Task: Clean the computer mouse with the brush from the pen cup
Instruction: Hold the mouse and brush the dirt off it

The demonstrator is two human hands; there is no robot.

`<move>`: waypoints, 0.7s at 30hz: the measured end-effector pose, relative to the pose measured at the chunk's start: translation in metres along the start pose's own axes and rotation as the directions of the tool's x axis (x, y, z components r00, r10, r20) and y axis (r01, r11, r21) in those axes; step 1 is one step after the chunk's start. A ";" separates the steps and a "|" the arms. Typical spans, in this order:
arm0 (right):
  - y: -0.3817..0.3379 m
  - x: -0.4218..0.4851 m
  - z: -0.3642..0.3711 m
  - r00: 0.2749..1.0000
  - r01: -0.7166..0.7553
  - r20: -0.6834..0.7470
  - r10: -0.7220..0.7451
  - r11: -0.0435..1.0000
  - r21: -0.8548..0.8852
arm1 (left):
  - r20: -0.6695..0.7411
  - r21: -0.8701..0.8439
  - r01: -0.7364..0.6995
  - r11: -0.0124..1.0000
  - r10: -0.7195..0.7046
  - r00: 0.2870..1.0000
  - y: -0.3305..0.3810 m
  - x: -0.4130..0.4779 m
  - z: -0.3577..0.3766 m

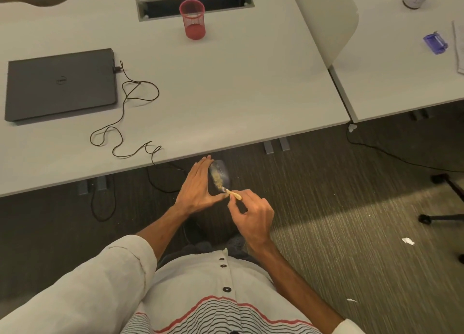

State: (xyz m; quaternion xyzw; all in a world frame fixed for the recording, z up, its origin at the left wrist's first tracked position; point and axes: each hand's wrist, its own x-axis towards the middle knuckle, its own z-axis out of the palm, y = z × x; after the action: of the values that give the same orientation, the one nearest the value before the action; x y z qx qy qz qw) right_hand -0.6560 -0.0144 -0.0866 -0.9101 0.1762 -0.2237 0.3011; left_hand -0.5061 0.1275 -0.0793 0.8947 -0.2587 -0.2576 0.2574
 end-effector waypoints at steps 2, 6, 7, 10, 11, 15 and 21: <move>0.005 0.003 -0.004 1.000 0.004 -0.030 -0.006 0.997 -0.080 | -0.009 -0.004 -0.014 1.000 0.014 1.000 0.000 0.000 -0.001; 0.008 0.006 -0.005 0.998 0.068 0.020 -0.065 0.981 -0.181 | -0.019 -0.010 -0.036 0.999 0.036 0.999 0.003 0.002 0.002; 0.006 0.005 -0.003 0.994 0.102 0.049 -0.095 0.977 -0.188 | -0.023 -0.013 -0.039 0.999 0.039 0.999 0.004 0.002 0.003; -0.001 0.001 0.000 0.981 0.178 0.108 -0.161 0.969 -0.173 | -0.013 -0.040 -0.039 0.998 0.039 0.999 0.005 0.004 0.005; -0.003 0.000 0.001 0.979 0.186 0.113 -0.169 0.969 -0.164 | 0.000 -0.056 -0.035 0.998 0.035 0.999 0.005 0.004 0.005; -0.008 -0.005 0.002 0.976 0.201 0.113 -0.185 0.969 -0.144 | 0.022 -0.099 -0.022 0.995 0.024 0.999 0.004 0.004 0.005; -0.004 0.001 -0.005 0.983 0.177 0.072 -0.167 0.971 -0.162 | -0.012 -0.054 -0.031 0.998 0.031 0.999 0.001 0.002 0.006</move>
State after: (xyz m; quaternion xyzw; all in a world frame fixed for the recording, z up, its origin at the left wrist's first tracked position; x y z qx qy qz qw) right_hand -0.6571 -0.0139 -0.0801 -0.9501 0.1061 -0.2070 0.2078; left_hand -0.5086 0.1237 -0.0844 0.8846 -0.2641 -0.2557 0.2870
